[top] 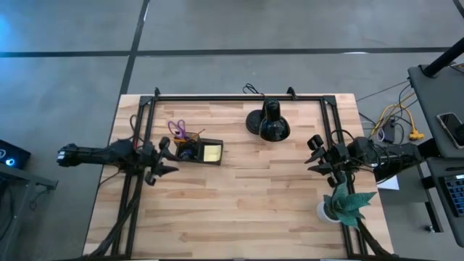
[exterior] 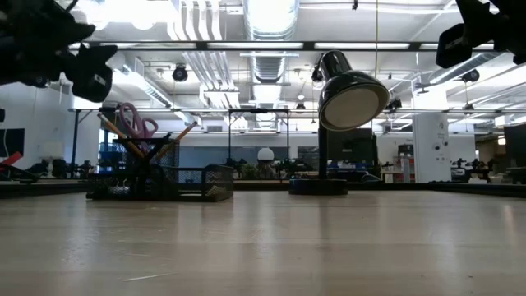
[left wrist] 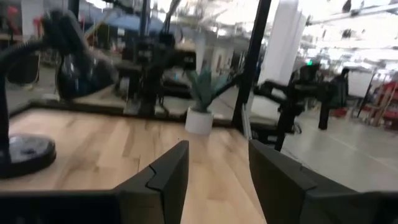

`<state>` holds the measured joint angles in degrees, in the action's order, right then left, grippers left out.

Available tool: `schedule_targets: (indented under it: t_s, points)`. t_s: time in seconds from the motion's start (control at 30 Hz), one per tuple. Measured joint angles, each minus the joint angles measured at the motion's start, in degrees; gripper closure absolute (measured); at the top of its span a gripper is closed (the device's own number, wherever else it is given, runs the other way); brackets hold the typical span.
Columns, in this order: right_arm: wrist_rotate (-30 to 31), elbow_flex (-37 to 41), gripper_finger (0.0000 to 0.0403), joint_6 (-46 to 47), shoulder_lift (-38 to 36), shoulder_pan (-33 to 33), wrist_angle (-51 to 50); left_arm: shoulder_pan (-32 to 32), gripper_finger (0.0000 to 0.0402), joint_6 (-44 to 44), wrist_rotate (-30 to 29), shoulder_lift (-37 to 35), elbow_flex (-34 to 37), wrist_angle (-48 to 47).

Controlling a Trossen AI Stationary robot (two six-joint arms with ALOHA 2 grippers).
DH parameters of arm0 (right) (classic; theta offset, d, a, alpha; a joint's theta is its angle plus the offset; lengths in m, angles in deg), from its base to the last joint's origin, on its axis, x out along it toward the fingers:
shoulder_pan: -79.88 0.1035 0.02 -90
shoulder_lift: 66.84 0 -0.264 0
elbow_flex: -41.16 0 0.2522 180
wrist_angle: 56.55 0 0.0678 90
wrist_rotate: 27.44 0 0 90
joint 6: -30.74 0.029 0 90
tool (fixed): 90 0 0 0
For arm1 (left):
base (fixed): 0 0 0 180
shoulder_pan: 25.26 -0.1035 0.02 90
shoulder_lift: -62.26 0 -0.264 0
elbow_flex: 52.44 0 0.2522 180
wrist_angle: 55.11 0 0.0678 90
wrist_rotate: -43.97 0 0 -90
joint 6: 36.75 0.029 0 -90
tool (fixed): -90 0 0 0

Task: Pick and place office supplies into organizer
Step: Return to Home Position

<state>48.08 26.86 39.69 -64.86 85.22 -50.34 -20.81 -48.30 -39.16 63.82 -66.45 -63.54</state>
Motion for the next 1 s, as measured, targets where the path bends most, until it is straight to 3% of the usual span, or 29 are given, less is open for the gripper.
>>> schedule_targets:
  t_s: [1.0]
  points:
    - [0.0, 0.0, 0.0312, 0.0, 0.0, 0.0, 0.0, 0.0, 0.0253, 0.0, 0.0, 2.4, -0.1, -1.2]
